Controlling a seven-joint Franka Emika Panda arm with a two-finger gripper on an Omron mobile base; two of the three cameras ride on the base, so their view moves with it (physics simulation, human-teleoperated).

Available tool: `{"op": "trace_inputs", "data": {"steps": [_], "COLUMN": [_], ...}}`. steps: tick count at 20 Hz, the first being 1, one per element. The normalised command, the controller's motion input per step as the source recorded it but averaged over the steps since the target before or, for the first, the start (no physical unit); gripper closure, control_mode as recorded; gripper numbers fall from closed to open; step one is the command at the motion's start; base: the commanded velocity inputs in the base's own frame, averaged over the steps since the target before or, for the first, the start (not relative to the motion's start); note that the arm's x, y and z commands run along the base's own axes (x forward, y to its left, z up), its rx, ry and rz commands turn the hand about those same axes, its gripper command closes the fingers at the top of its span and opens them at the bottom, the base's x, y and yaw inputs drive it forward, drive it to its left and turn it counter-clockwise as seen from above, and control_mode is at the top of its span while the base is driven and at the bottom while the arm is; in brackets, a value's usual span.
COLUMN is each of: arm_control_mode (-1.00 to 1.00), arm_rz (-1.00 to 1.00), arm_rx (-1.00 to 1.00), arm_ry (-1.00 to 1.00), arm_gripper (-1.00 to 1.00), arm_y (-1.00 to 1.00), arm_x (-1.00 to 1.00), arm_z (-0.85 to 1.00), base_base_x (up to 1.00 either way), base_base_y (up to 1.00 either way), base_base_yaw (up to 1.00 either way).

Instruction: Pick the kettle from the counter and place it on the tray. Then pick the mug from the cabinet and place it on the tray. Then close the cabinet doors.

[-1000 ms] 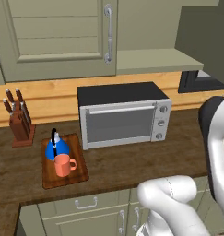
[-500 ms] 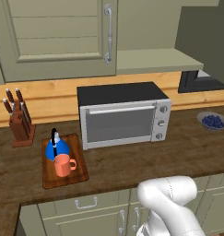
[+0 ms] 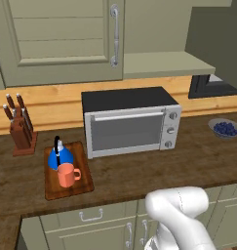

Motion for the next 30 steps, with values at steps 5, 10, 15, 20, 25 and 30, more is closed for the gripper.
{"op": "trace_inputs", "data": {"steps": [5, 10, 15, 20, 25, 30], "arm_control_mode": [-1.0, -1.0, -1.0, -1.0, -1.0, -1.0], "arm_rz": [0.0, 0.01, 0.02, 0.07, 0.12, 0.16], "arm_rx": [0.0, -0.01, -0.04, -0.1, -0.11, -0.1], "arm_ry": [-0.02, -0.06, -0.09, -0.01, 0.0, 0.0], "arm_gripper": [-1.0, -1.0, -1.0, -1.0, -1.0, -1.0], "arm_y": [-0.41, -0.11, -0.01, 0.19, 0.36, 0.52], "arm_x": [0.27, 0.52, 0.53, 0.61, 0.6, 0.59], "arm_z": [0.0, 0.0, -0.03, -0.09, -0.1, -0.07], "base_base_x": [0.0, 0.0, 0.0, 0.0, 0.0, 0.0], "base_base_y": [0.0, 0.0, 0.0, 0.0, 0.0, 0.0], "base_base_yaw": [0.0, 0.0, 0.0, 0.0, 0.0, 0.0]}}
